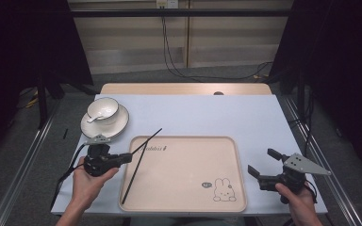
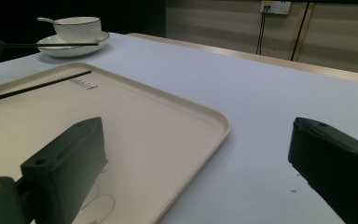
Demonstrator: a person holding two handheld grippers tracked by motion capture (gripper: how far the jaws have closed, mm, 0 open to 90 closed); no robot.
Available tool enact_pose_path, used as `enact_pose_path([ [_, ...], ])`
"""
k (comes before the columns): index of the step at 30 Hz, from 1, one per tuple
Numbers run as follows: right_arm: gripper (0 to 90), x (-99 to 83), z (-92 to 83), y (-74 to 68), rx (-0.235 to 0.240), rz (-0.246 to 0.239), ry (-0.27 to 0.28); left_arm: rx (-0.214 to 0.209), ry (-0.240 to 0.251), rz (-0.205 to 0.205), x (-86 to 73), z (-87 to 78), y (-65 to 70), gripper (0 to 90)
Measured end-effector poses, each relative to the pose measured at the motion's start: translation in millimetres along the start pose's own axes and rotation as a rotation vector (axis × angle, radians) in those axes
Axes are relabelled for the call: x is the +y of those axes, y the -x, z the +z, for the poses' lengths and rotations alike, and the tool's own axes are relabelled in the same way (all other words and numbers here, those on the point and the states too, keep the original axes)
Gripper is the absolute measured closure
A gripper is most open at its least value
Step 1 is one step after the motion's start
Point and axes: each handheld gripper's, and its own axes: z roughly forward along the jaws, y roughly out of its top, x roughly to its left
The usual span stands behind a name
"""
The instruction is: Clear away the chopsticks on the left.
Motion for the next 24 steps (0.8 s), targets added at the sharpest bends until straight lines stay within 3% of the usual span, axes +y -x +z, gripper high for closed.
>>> enact_pose_path([
  [2, 3.7, 0.0, -0.3, 0.3, 0.005, -0.001, -0.001, 0.003, 0.002, -0.018, -2.4, 2.5, 3.2, 85.7],
  [6, 3.8, 0.0, -0.4, 0.1, 0.006, -0.001, -0.003, 0.056, -0.004, -0.045, -8.4, 5.3, 8.3, 85.7],
  [20, 3.7, -0.1, -0.4, -0.4, 0.006, -0.004, -0.001, 0.137, -0.061, -0.082, -18.6, 14.3, 10.5, 85.7],
  [24, 3.7, -0.1, -0.2, -0.5, 0.003, -0.005, 0.0, 0.154, -0.091, -0.074, -21.5, 17.9, 12.4, 85.7],
])
